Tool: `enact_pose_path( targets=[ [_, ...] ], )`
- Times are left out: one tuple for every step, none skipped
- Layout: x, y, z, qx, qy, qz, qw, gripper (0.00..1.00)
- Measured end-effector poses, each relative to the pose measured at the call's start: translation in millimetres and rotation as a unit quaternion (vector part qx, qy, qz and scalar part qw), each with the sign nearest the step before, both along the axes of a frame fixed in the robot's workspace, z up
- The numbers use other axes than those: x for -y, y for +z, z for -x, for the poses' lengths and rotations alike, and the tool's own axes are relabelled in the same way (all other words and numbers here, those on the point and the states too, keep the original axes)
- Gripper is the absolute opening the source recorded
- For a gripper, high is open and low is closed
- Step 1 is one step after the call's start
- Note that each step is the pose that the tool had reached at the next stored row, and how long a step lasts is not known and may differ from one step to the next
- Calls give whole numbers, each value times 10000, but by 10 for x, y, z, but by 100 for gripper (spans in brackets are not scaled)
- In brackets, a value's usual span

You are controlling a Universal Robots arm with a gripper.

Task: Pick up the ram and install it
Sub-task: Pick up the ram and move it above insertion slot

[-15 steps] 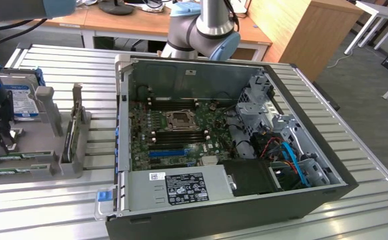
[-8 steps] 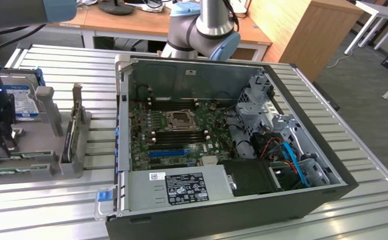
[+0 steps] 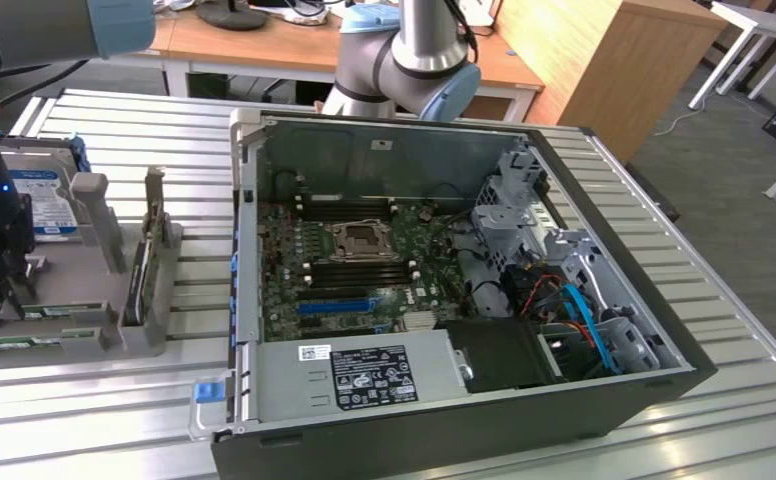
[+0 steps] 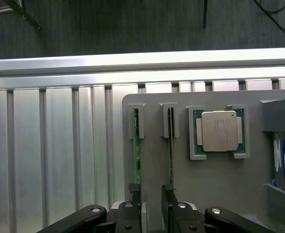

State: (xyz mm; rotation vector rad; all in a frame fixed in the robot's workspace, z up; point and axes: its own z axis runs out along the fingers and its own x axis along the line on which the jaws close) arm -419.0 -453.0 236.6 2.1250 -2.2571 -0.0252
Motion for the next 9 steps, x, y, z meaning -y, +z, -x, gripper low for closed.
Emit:
enact_pose_path(
  targets=[
    [1, -1, 0, 0, 0, 0, 10000, 31],
    [8, -2, 0, 1, 0, -1, 10000, 31],
    [17, -2, 1, 1, 0, 0, 10000, 31],
    [26, -2, 1, 0, 0, 0, 10000, 31],
    [35, -3, 1, 1, 0, -1, 10000, 31],
    [43, -4, 2, 1, 0, 0, 10000, 31],
    [52, -4, 2, 1, 0, 0, 10000, 31],
    [62, -5, 2, 1, 0, 0, 10000, 31],
    [73, -6, 2, 1, 0, 0, 10000, 31]
  ],
)
